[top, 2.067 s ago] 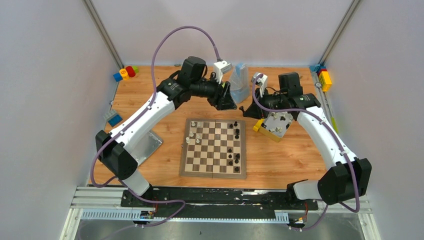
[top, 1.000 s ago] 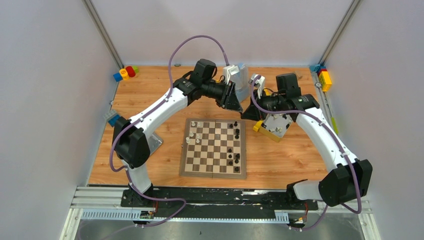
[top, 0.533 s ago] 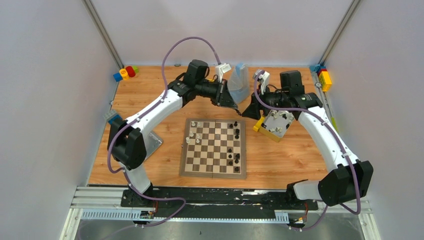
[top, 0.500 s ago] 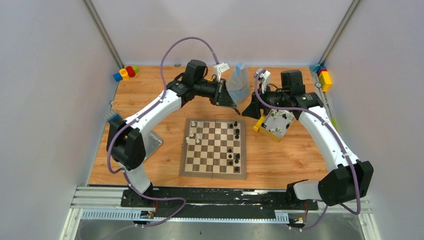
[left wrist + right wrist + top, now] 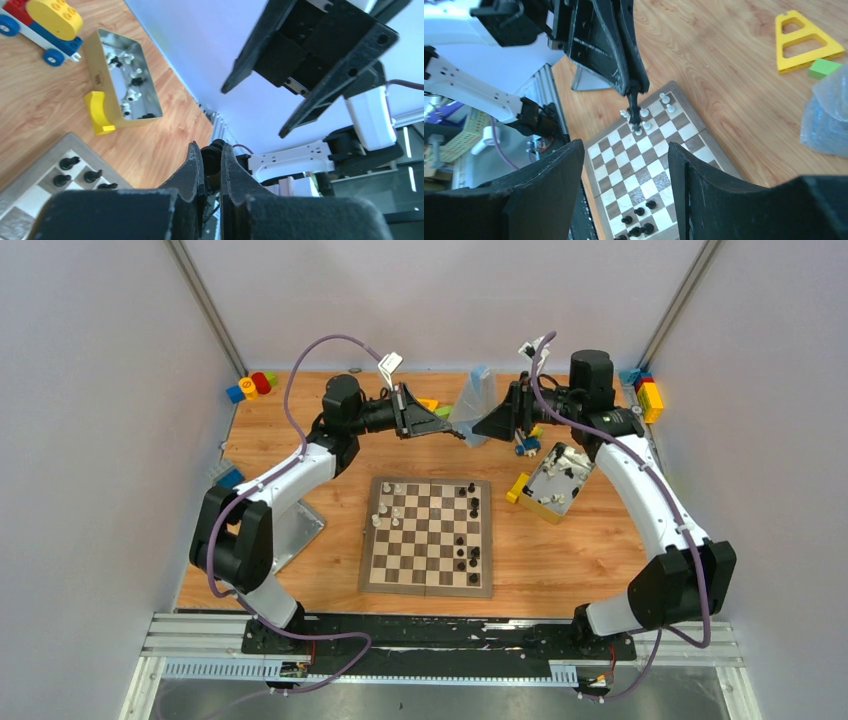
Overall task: Set up the chess pieces on the board
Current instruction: Place the chess piece on the chessboard.
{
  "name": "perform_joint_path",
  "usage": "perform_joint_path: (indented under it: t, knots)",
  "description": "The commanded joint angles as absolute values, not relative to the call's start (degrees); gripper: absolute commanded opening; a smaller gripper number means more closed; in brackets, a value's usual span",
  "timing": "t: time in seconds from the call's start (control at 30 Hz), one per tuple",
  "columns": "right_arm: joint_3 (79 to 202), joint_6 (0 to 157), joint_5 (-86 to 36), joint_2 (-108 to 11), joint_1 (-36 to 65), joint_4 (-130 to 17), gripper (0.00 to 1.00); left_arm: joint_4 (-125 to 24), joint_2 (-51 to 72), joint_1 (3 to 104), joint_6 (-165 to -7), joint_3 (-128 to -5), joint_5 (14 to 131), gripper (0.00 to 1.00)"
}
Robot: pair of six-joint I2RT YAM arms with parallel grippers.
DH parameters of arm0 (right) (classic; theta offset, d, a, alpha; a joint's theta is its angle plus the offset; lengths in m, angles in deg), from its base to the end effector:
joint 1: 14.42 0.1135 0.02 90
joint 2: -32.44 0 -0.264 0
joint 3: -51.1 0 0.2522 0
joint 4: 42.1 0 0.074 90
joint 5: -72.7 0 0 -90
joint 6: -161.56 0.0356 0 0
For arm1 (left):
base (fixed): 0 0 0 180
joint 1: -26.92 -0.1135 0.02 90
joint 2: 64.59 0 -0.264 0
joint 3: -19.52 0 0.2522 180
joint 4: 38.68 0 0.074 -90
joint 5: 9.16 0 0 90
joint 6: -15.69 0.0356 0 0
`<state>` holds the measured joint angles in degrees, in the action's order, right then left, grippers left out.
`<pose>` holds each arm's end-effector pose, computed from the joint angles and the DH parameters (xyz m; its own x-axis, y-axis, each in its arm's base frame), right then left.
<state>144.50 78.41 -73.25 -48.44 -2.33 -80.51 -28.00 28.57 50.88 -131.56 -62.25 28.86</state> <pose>0.2958 0.0935 0.3878 -0.5248 -0.0441 -0.8501 -0.7892 0.3995 0.4665 0.3338 -0.1790 0.3261 -0.8219 -0.2016 -0.5327 0.5152 0.1357 -0.8463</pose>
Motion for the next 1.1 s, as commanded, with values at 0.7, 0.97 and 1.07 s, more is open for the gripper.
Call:
perform_joint_path:
  t: [0.7,0.97,1.07]
  knots:
    - [145.5,94.0,-85.0,-56.8,-1.1,-67.4,0.52,-8.3,29.2,51.4,-143.8,-58.3,31.4,0.00]
    - [146.2,94.6,-85.8,-57.5,-0.1,-66.9,0.42,-7.8,30.4,51.7,-143.3,-59.0,31.8,0.01]
    - [146.3,94.7,-85.9,-57.9,0.0,-66.8,0.39,-7.6,30.6,51.8,-143.3,-59.1,31.9,0.02]
